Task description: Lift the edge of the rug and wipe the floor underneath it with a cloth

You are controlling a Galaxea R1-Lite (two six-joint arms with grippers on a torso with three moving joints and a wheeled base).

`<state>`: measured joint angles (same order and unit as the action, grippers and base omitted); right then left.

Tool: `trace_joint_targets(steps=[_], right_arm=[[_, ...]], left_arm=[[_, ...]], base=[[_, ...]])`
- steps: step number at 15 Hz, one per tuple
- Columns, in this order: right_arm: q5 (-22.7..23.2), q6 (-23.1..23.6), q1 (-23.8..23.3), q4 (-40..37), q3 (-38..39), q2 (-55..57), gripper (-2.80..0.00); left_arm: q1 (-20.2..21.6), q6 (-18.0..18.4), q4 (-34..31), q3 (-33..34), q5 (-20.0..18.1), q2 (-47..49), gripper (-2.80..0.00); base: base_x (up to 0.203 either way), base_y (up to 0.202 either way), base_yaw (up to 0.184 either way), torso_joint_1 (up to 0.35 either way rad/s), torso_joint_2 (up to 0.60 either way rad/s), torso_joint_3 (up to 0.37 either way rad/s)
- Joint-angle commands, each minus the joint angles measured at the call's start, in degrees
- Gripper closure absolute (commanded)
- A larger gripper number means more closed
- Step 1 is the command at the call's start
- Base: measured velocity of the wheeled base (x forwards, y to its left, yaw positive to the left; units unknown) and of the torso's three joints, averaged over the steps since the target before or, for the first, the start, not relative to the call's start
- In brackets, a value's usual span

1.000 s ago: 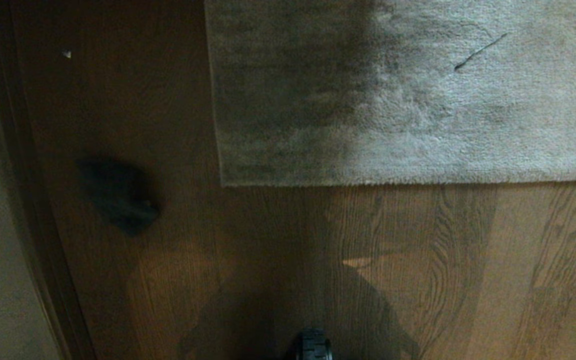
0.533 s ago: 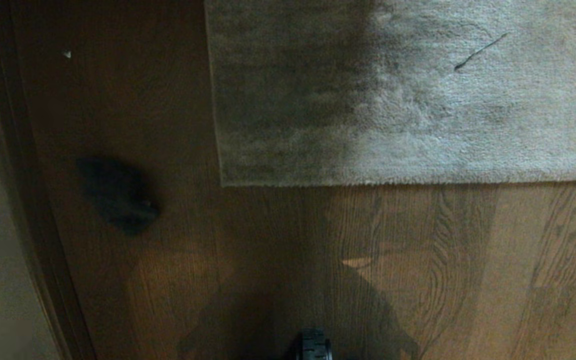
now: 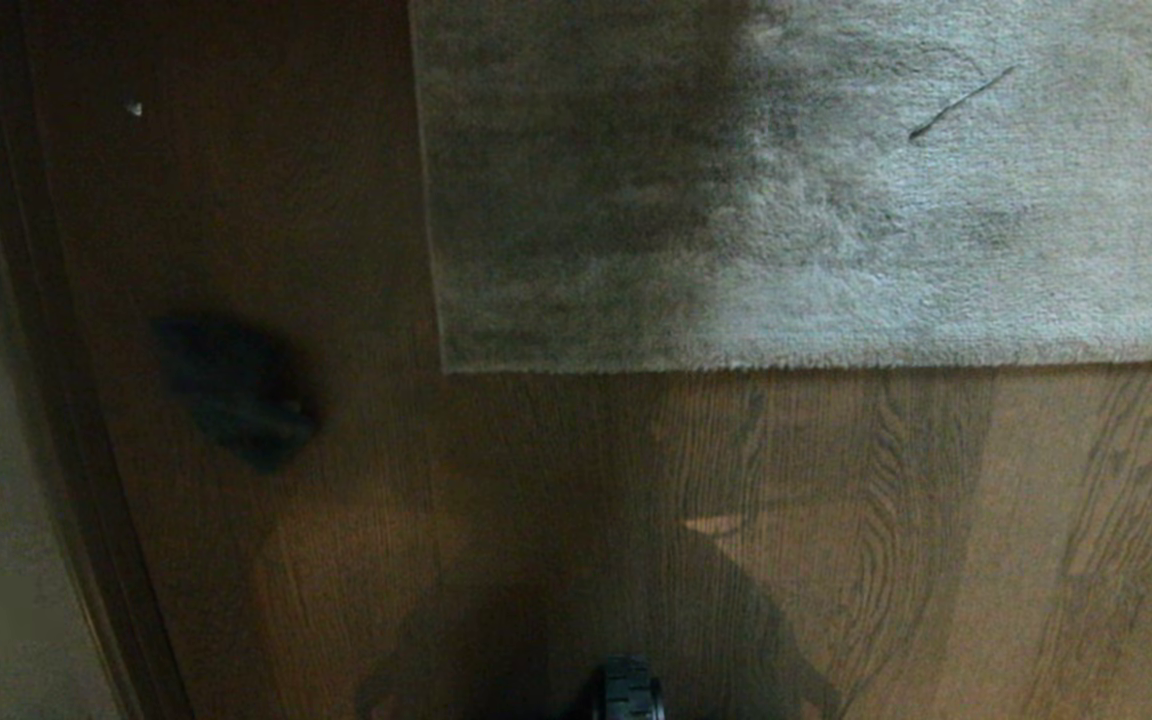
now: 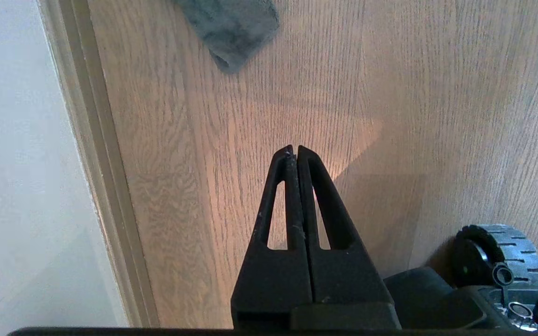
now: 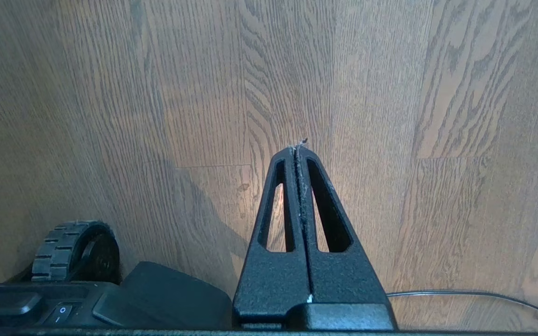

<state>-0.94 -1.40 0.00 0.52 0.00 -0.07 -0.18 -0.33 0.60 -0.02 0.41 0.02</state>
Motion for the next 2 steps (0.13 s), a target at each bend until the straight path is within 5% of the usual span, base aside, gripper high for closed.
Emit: trace_joint_targets(steps=[1, 2], right_arm=[[-0.03, 0.0, 0.0, 0.0, 0.0, 0.07, 0.0], [-0.03, 0.0, 0.0, 0.0, 0.0, 0.07, 0.0]], left_arm=[[0.01, -0.03, 0.02, 0.02, 0.02, -0.02, 0.0], [0.01, -0.03, 0.02, 0.02, 0.02, -0.02, 0.0]], base=[[0.0, 0.0, 0.0, 0.0, 0.0, 0.0], [0.0, 0.0, 0.0, 0.0, 0.0, 0.0]])
